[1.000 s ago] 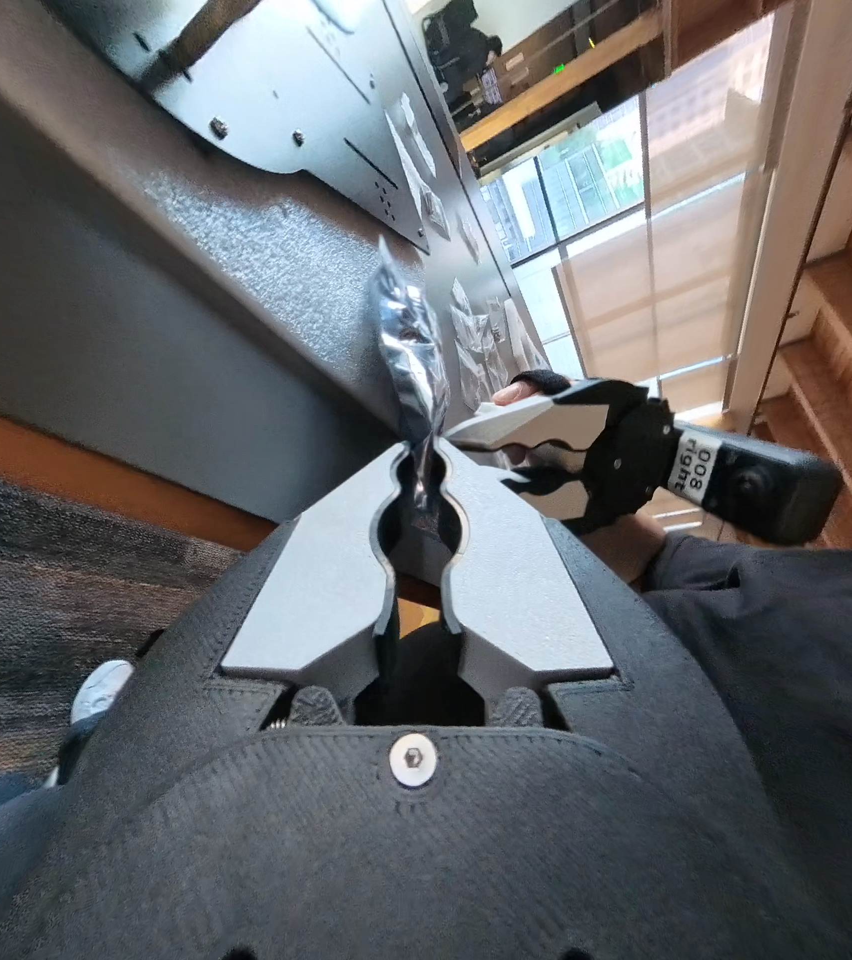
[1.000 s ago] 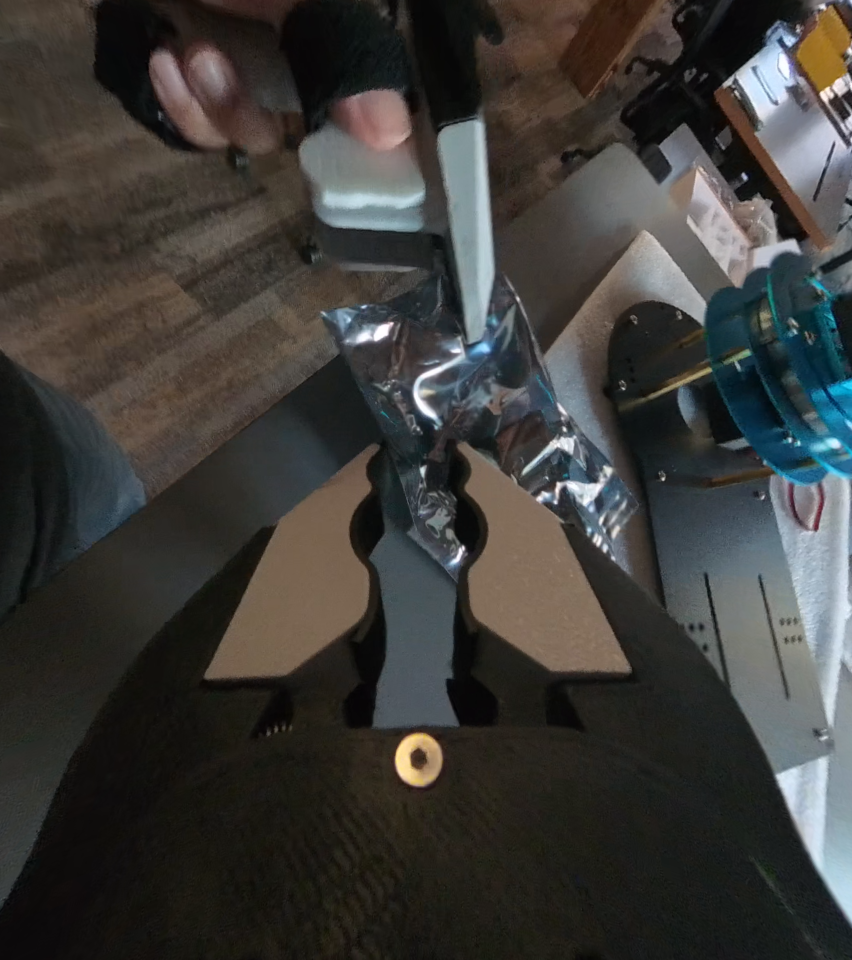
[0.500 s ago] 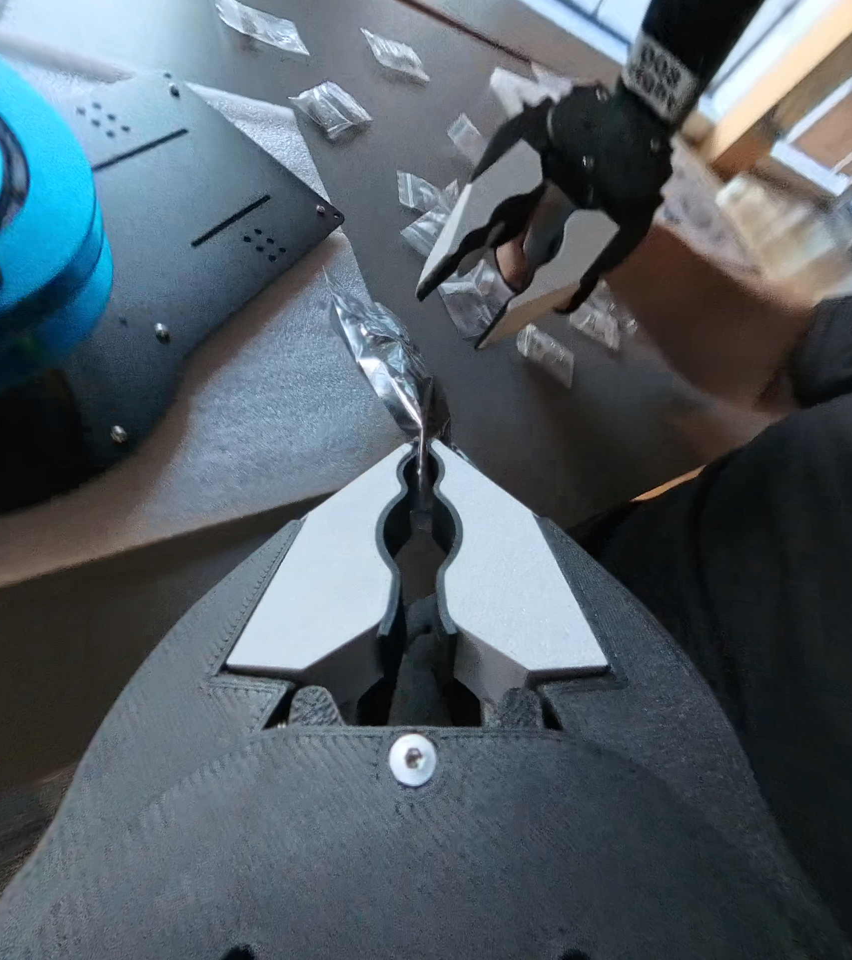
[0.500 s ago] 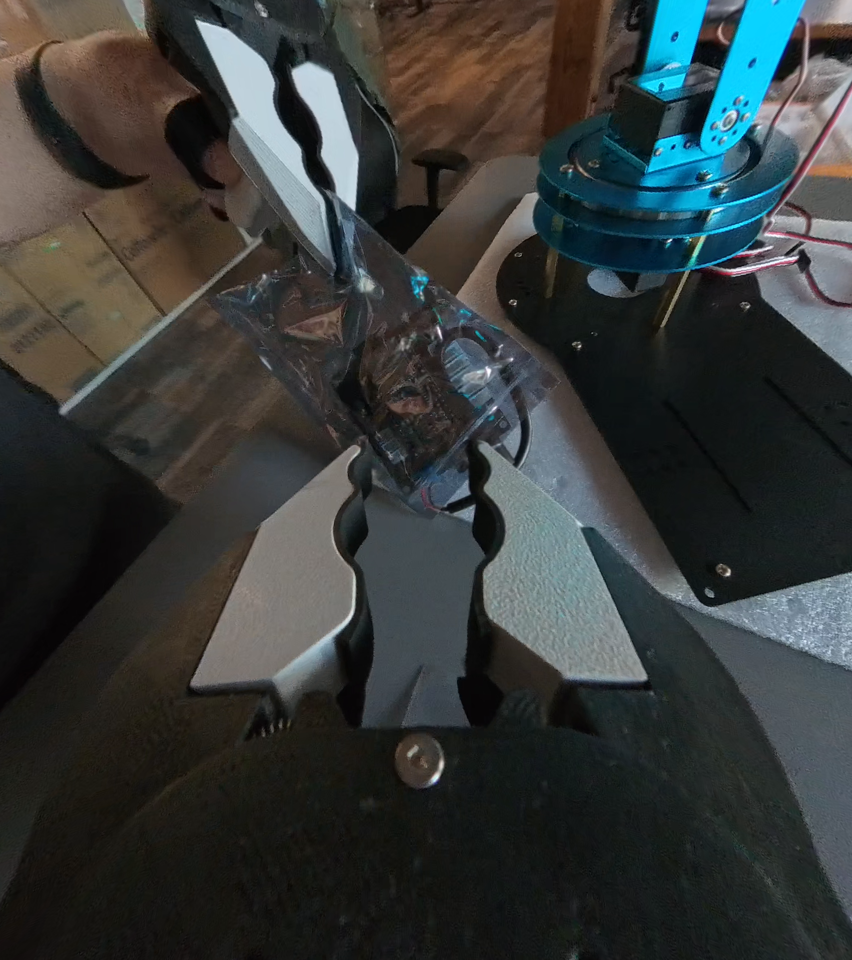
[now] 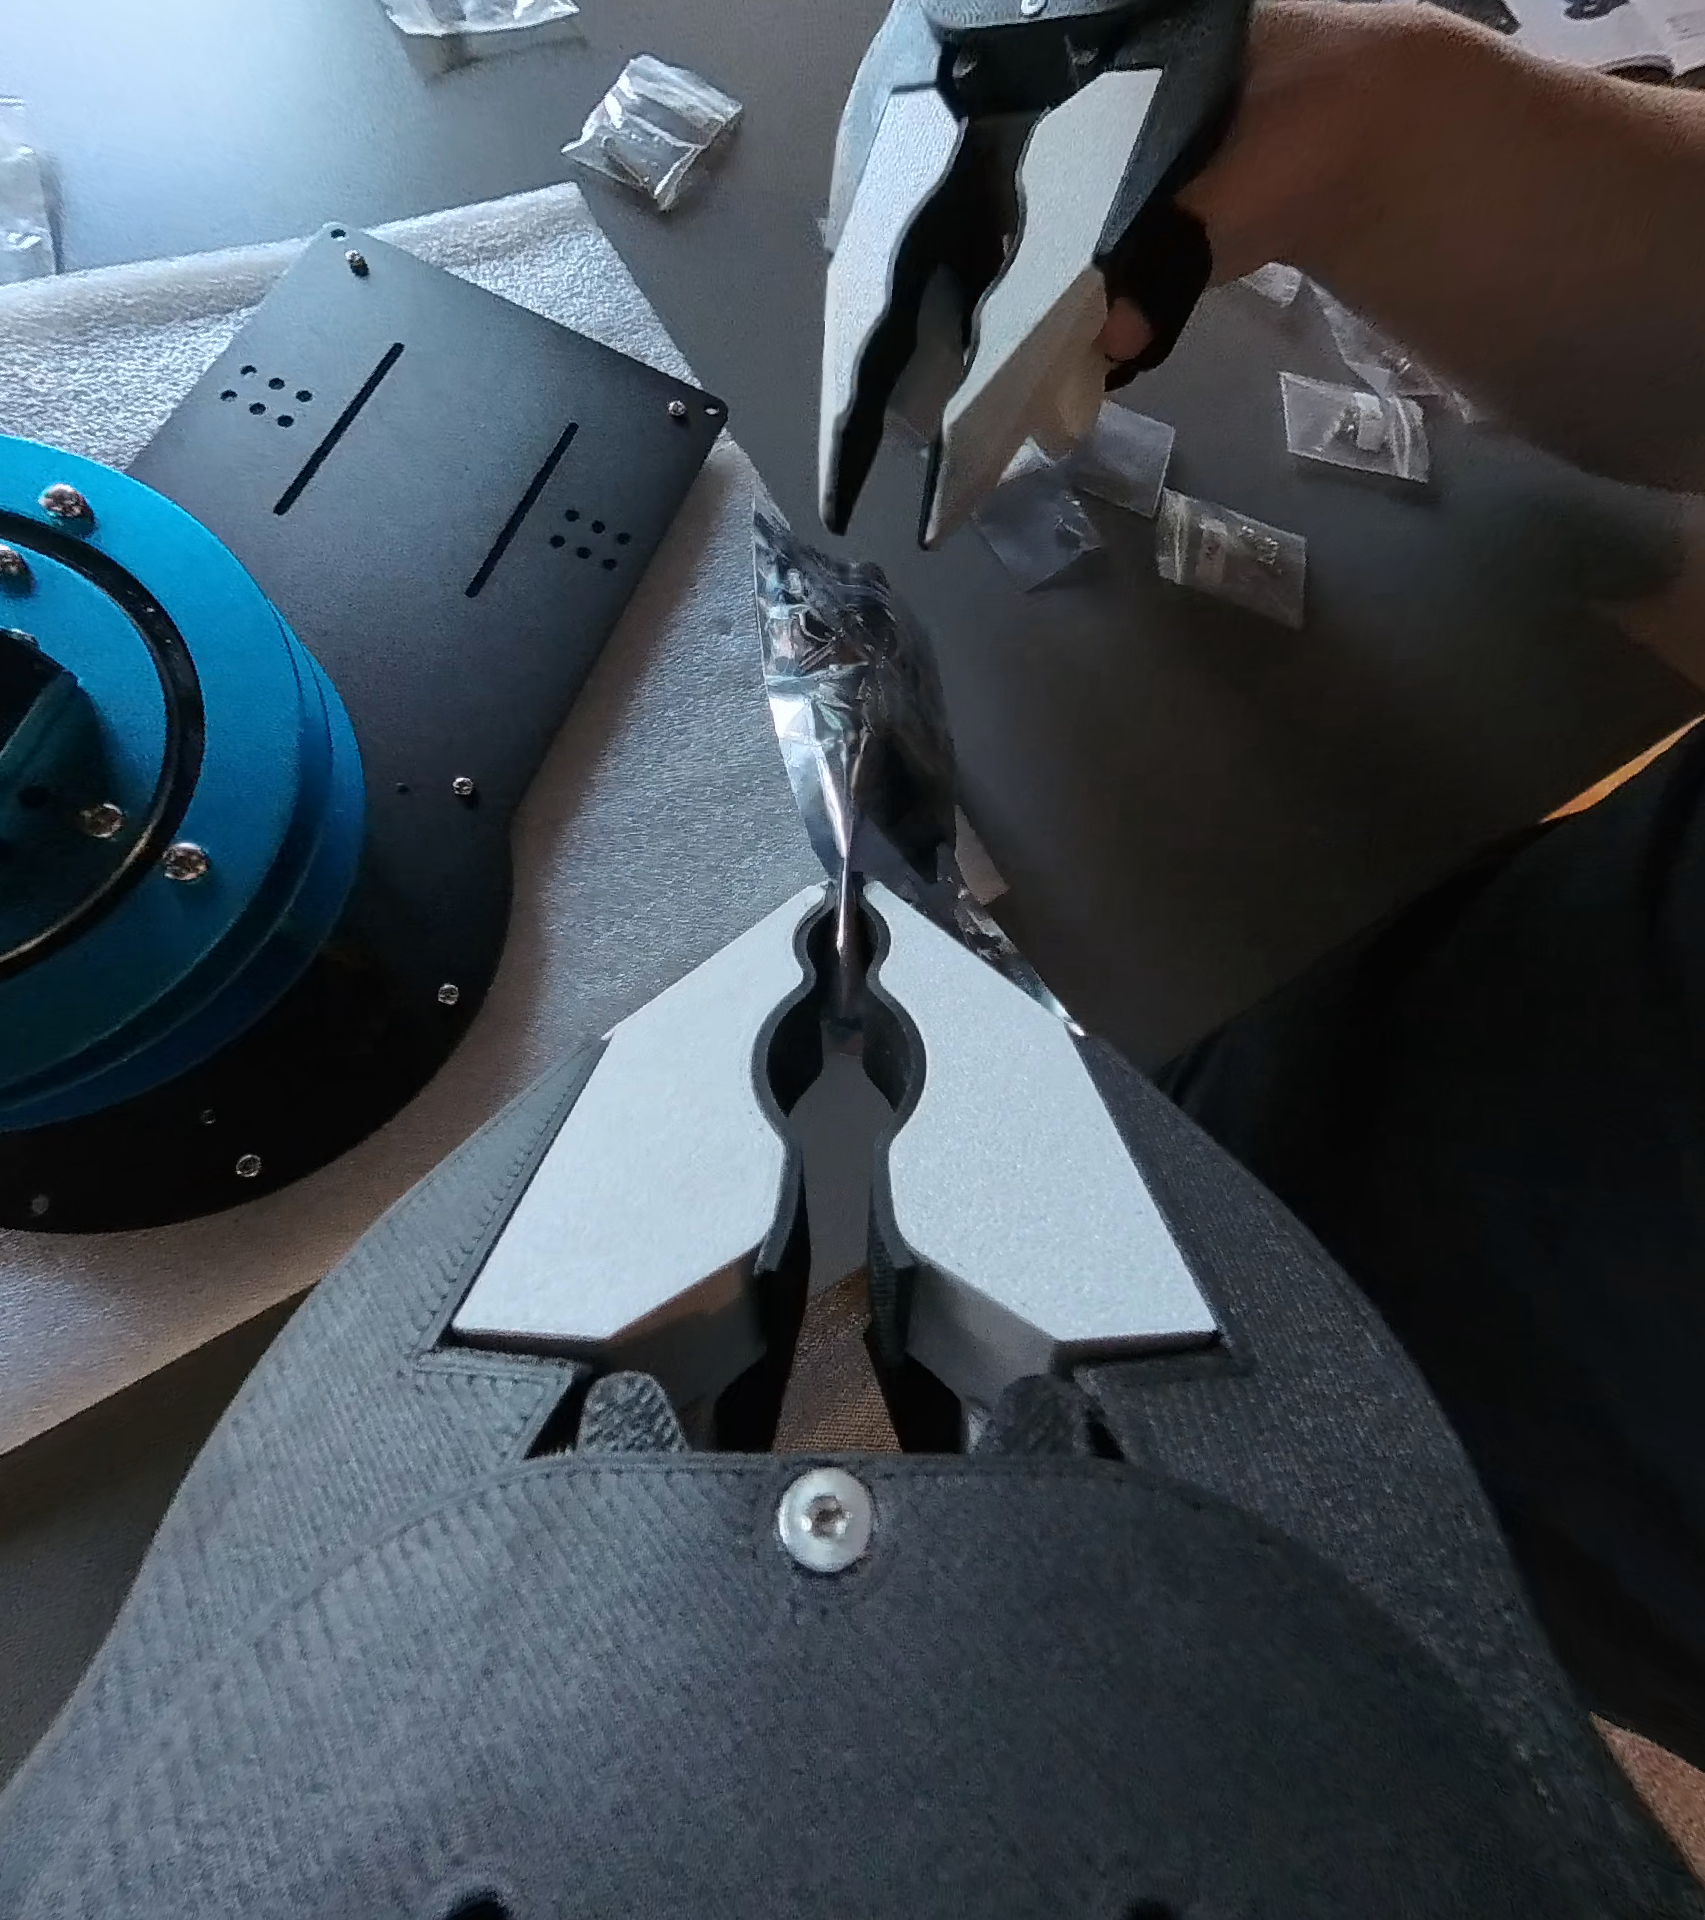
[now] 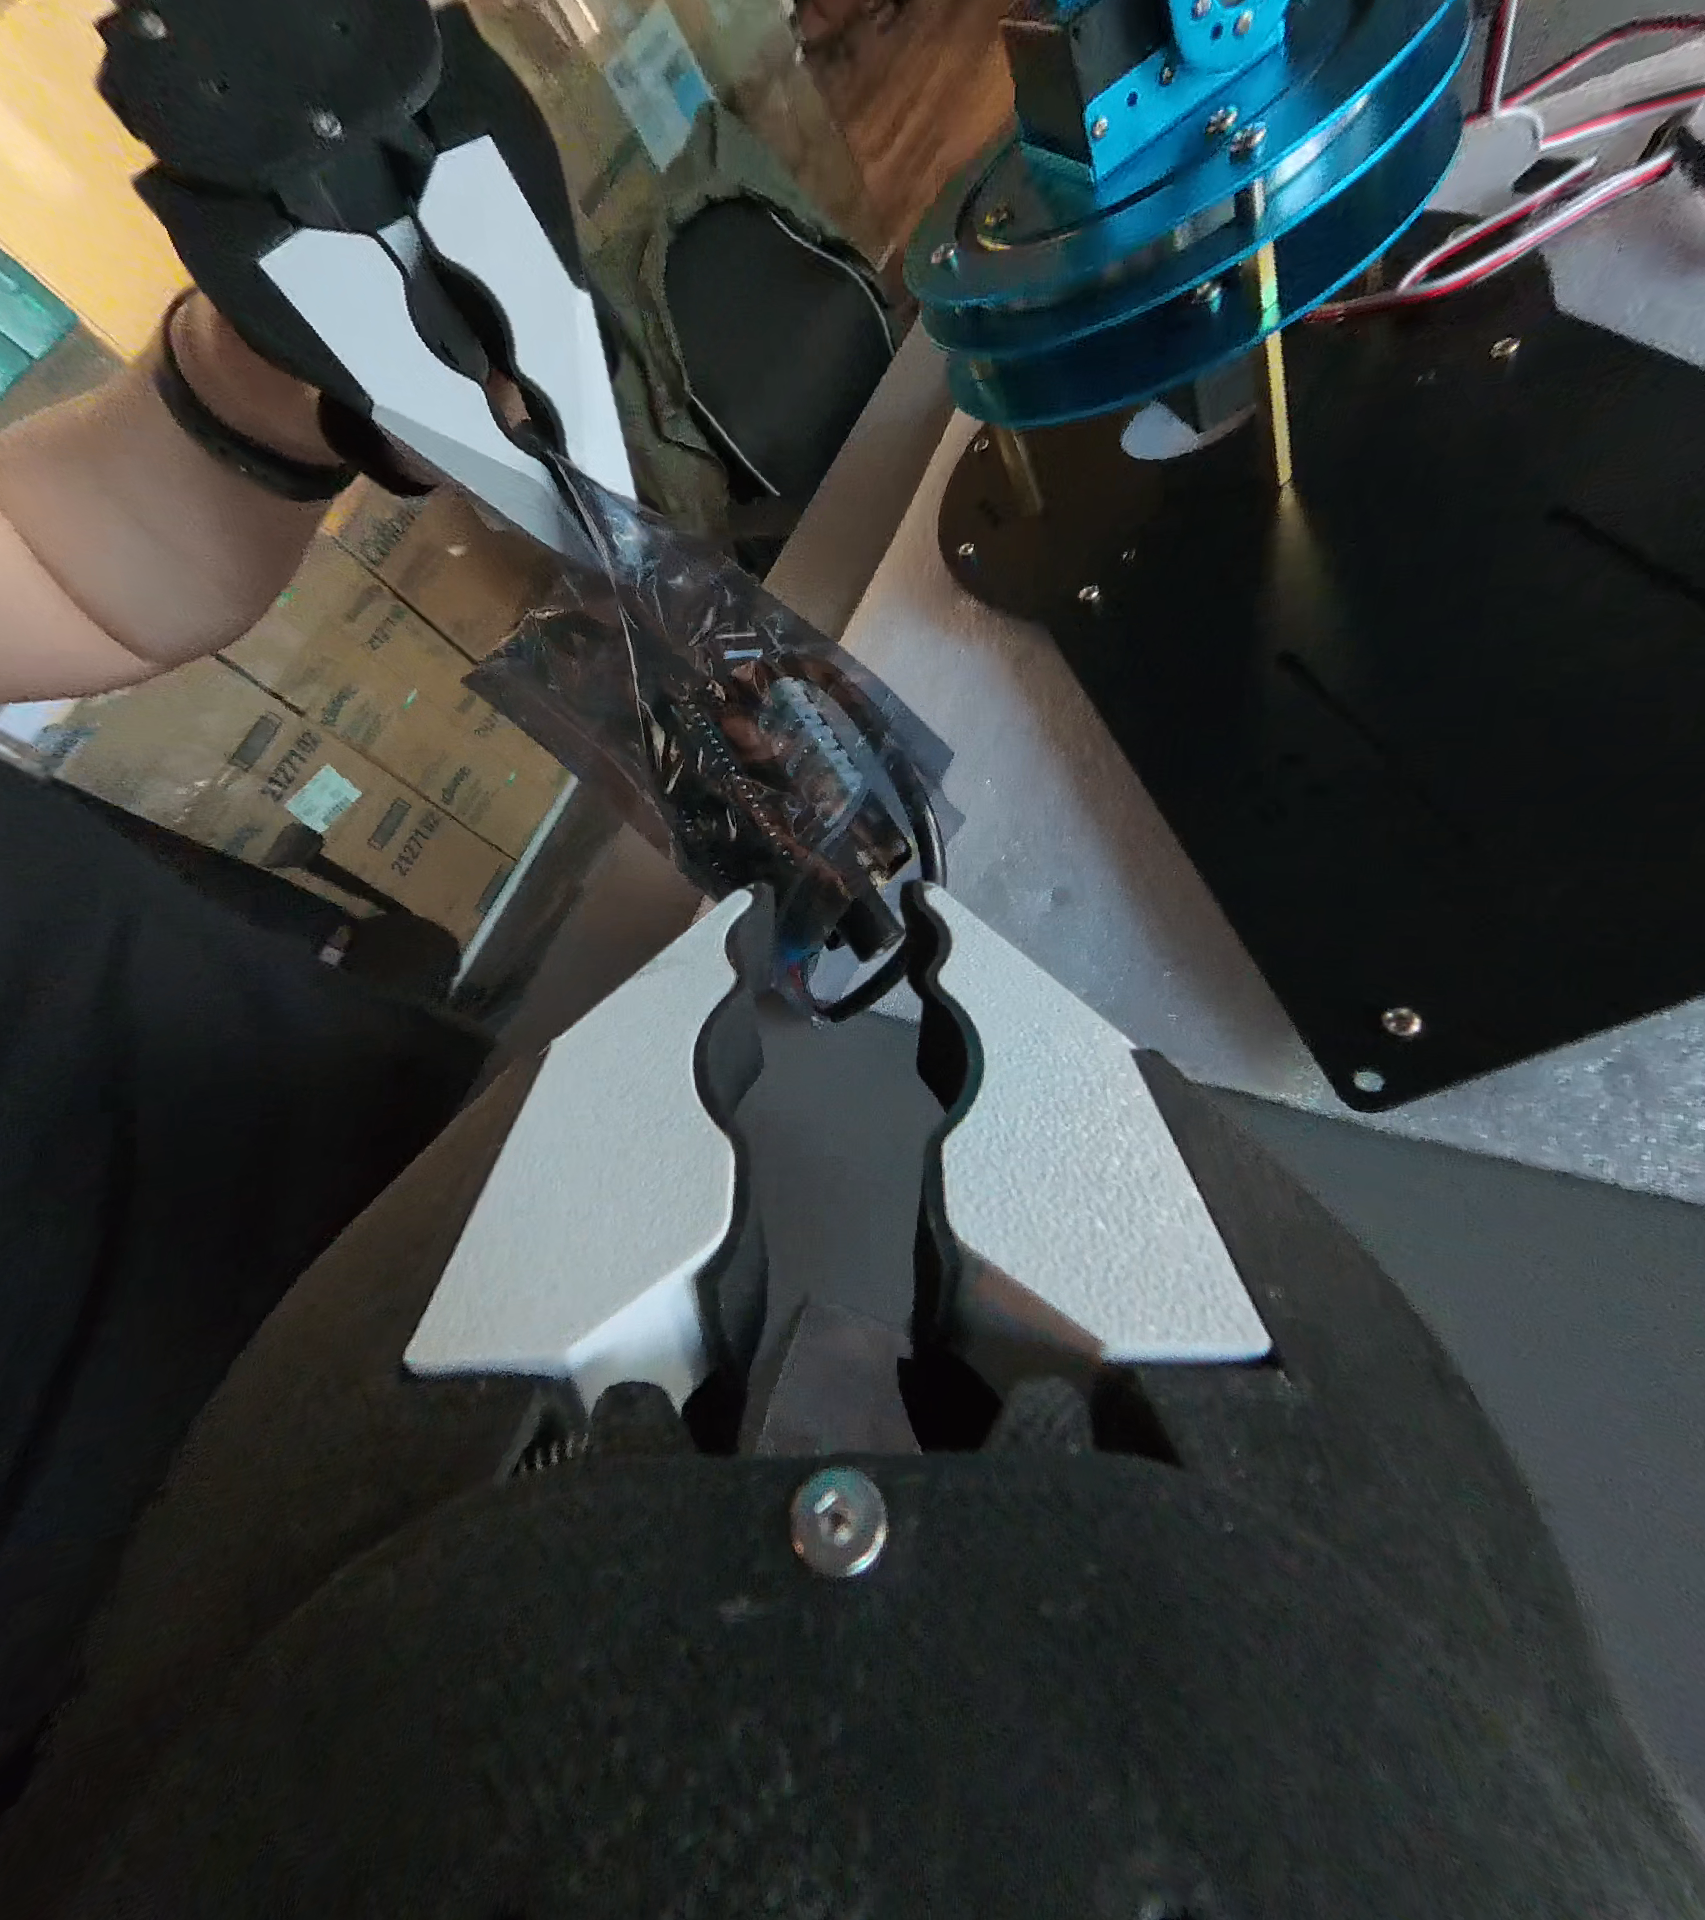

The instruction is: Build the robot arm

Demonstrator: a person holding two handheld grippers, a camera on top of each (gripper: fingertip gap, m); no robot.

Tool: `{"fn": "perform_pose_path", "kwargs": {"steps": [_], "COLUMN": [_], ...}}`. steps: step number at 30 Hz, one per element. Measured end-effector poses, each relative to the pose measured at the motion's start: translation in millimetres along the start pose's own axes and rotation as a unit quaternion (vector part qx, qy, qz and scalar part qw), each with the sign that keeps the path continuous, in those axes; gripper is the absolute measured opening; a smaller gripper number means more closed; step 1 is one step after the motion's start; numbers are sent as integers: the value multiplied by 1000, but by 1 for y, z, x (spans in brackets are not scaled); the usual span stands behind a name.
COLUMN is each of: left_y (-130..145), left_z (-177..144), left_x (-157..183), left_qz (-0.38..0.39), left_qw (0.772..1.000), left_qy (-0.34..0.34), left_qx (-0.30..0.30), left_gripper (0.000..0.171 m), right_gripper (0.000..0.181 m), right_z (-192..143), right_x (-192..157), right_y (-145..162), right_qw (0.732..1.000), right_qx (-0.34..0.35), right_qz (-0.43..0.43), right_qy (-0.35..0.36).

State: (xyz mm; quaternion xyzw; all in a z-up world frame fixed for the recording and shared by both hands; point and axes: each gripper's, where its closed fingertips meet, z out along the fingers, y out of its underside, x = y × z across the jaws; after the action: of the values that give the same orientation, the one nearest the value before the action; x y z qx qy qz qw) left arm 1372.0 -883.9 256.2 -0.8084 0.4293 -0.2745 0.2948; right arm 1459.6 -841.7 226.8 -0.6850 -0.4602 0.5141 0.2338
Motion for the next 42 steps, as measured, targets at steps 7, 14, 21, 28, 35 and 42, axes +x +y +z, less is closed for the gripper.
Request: {"fn": "perform_pose_path", "kwargs": {"steps": [7, 14, 21, 28, 35, 42], "left_y": [3, 2, 5, 7, 9, 11], "left_z": [-1, 0, 1, 1, 2, 1], "left_x": [-3, -2, -3, -5, -8, -10], "left_qz": [10, 52, 62, 57, 57, 37], "left_qw": [1000, 998, 998, 998, 998, 999], "left_qy": [-17, -26, -32, -25, -21, -7], "left_qx": [-17, -14, -8, -2, -1, 9], "left_gripper": [0, 0, 0, 0, 0, 0], "right_gripper": [19, 9, 5, 22, 22, 12], "right_z": [10, 8, 10, 8, 16, 13], "right_x": [-3, 6, -2, 3, 5, 2], "right_y": [-12, -22, -29, -13, -11, -18], "right_qw": [992, 956, 933, 947, 936, 907], "right_qx": [48, 62, 47, 9, 6, 29], "right_qz": [98, 252, 300, 279, 305, 357], "right_qy": [-71, -136, -194, -160, -174, -220]}}
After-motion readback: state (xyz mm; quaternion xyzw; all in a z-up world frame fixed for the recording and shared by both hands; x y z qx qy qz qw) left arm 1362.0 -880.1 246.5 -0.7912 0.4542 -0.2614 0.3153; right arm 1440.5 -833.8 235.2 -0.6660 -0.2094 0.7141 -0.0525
